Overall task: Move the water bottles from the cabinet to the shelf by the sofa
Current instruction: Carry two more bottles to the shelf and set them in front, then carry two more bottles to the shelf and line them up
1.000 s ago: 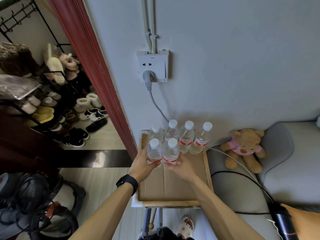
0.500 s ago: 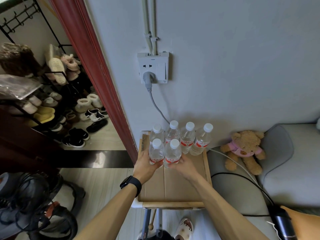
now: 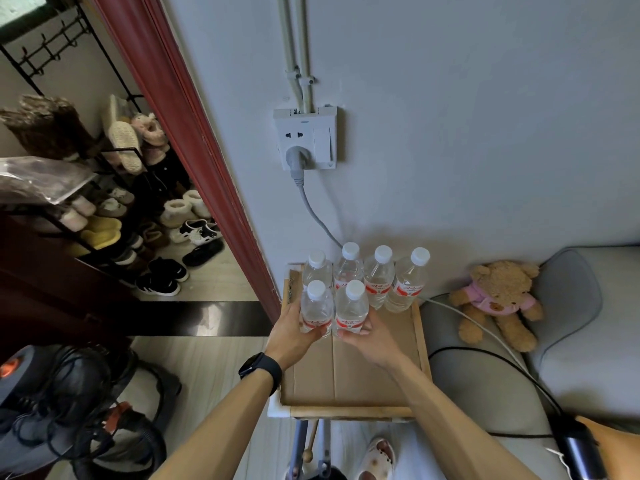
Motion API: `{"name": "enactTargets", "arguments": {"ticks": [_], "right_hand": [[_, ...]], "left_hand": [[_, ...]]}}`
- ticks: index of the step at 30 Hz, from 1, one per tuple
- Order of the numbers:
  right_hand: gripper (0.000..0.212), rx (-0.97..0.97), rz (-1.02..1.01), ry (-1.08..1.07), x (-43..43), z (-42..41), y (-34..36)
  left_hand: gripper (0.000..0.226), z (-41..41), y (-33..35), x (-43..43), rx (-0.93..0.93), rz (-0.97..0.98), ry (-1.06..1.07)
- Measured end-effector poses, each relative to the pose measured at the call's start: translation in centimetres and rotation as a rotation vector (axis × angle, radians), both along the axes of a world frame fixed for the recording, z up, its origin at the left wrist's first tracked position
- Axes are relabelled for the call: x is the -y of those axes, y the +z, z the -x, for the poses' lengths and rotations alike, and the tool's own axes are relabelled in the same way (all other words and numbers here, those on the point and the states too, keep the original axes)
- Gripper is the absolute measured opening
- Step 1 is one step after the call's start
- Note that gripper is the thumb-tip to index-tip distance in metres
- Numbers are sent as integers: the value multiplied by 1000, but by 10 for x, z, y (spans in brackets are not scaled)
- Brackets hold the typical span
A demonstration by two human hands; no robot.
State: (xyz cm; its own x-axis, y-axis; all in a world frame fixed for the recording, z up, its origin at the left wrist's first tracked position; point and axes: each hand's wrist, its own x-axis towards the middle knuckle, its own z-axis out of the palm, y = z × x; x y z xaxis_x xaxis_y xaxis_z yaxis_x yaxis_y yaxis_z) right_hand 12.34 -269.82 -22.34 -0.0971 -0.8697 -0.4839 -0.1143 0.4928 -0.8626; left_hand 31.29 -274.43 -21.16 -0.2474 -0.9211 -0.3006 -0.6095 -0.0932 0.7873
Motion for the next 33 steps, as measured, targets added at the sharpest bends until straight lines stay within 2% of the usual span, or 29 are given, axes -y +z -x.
{"name": "enactTargets", "arguments": {"ticks": [3, 6, 8, 10, 14, 17, 20, 24, 28, 33], "right_hand": [[66, -32, 37, 55, -2, -2, 8], [59, -84, 103, 123, -3, -3, 11], [60, -88, 95, 143, -6, -1, 10], [63, -74, 44, 142, -11, 2, 12], [87, -127, -151, 141, -27, 10, 9], [81, -274, -203, 286, -43, 19, -1], [68, -448, -123, 583, -55, 23, -1], [56, -564, 70, 939, -56, 1, 13], [37, -535, 372, 1209, -64, -66, 41], [40, -513, 730, 1578, -111, -188, 92]], "left_hand": [[78, 2, 10, -3, -16, 40, -29], [98, 4, 20, -5, -34, 70, -41], [101, 5, 20, -7, -23, 57, -38], [95, 3, 17, -11, 14, 11, -24], [78, -1, -2, -28, 168, -167, 48], [68, -2, -13, -50, 264, -233, 74], [55, -4, -19, -84, 307, -257, 110], [47, -21, -21, -147, 369, -248, 207], [45, -72, -10, -226, 510, -278, 378], [46, -155, 38, -354, 679, -263, 782]]}}
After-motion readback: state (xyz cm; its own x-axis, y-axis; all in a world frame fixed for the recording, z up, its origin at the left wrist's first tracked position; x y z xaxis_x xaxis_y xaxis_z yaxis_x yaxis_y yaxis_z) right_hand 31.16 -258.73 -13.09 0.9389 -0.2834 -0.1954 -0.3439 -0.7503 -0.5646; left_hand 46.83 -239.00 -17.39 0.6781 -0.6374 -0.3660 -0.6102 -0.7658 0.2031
